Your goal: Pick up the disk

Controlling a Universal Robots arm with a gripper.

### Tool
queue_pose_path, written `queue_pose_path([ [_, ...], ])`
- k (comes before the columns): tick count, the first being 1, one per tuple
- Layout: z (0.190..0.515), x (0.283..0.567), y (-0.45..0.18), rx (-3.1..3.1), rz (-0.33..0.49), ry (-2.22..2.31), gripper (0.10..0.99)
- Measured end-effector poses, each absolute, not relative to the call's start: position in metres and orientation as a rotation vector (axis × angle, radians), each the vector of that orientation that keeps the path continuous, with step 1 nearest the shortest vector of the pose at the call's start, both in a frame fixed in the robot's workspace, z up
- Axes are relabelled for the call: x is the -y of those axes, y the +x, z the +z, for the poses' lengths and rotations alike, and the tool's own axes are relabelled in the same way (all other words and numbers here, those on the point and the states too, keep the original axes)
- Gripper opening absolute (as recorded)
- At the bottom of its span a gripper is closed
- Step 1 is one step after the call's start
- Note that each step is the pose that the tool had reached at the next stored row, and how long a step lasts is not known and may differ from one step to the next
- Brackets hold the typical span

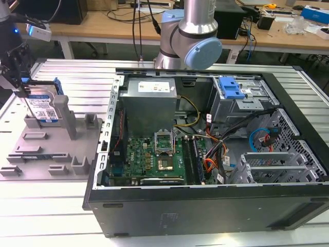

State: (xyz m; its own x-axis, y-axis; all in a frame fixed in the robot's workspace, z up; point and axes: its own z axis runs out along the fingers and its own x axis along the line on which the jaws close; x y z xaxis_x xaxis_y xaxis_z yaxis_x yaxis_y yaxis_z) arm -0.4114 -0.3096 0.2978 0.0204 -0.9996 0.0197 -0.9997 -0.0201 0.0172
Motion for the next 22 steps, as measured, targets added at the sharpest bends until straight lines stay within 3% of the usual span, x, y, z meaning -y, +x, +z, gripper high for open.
queue_pose_path([
  [15, 0.2978, 0.311, -0.4114, 2.18, 0.003, 2.225, 0.455],
  [16, 0.2979, 0.3111, -0.4114, 2.18, 0.003, 2.225, 0.443],
  [17, 0.2979, 0.3111, -0.4114, 2.18, 0.003, 2.225, 0.376],
  [22, 0.2978, 0.3113, -0.4114, 2.181, 0.003, 2.225, 0.369],
])
